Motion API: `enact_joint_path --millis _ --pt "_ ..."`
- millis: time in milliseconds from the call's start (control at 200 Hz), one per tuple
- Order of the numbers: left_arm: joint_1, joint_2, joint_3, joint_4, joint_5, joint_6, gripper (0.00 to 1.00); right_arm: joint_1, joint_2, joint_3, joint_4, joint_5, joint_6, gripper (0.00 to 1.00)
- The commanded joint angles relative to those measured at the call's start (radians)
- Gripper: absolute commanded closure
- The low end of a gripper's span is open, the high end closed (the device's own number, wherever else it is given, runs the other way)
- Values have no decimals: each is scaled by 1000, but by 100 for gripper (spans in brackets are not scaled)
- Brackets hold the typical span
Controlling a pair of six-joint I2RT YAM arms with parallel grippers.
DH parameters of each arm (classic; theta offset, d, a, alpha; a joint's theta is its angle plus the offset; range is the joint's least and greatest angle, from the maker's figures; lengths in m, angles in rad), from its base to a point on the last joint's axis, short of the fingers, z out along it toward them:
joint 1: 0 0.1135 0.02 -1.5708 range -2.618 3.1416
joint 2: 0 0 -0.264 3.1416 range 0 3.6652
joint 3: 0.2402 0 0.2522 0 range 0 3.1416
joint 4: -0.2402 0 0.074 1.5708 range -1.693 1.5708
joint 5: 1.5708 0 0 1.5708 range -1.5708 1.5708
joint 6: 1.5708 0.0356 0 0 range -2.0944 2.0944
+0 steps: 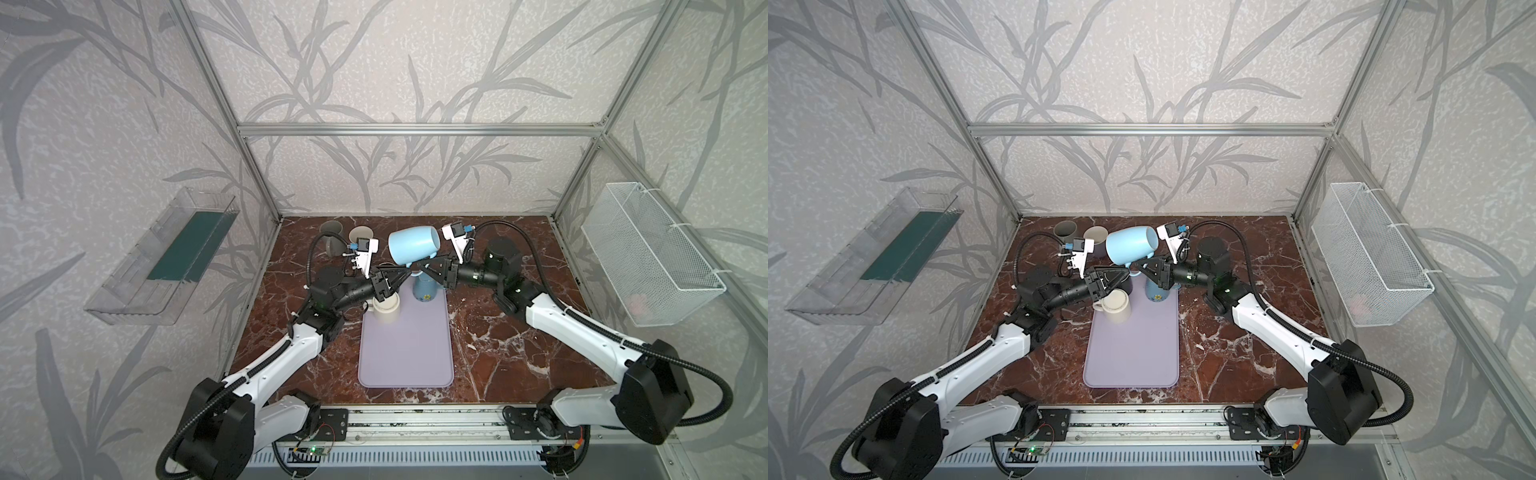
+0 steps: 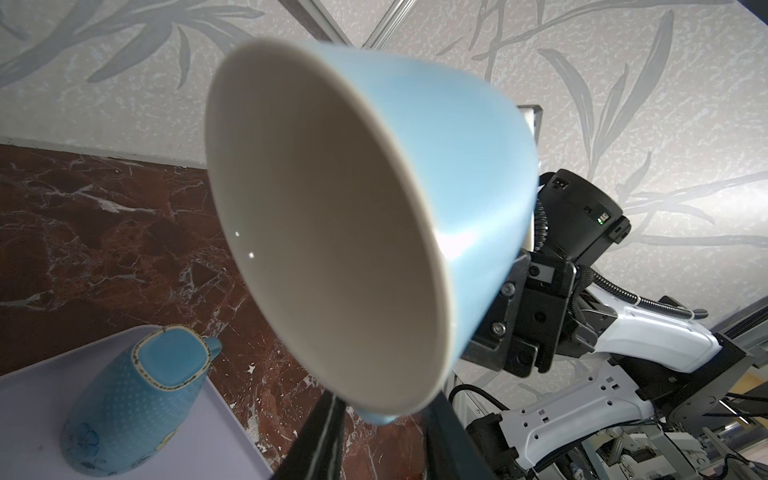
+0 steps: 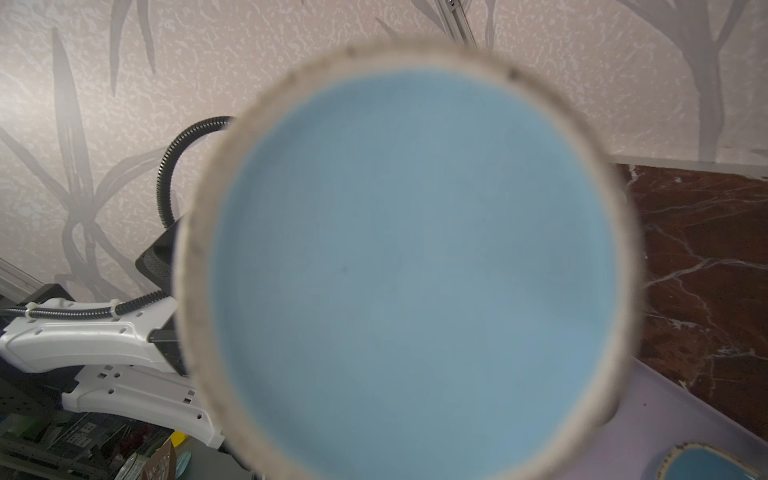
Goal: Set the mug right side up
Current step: 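Grasp the light blue mug's handle with the left gripper while the right gripper holds it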
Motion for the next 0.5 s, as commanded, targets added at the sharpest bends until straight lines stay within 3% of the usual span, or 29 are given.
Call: enact_joint_path --millis 0,295,495 --pt "-5 1 36 55 22 -15 66 10 -4 27 164 -34 32 100" --pt "-6 21 37 113 23 -41 66 38 19 25 221 -33 65 100" --pt "-5 16 37 122 20 -44 74 41 23 19 246 -36 77 100"
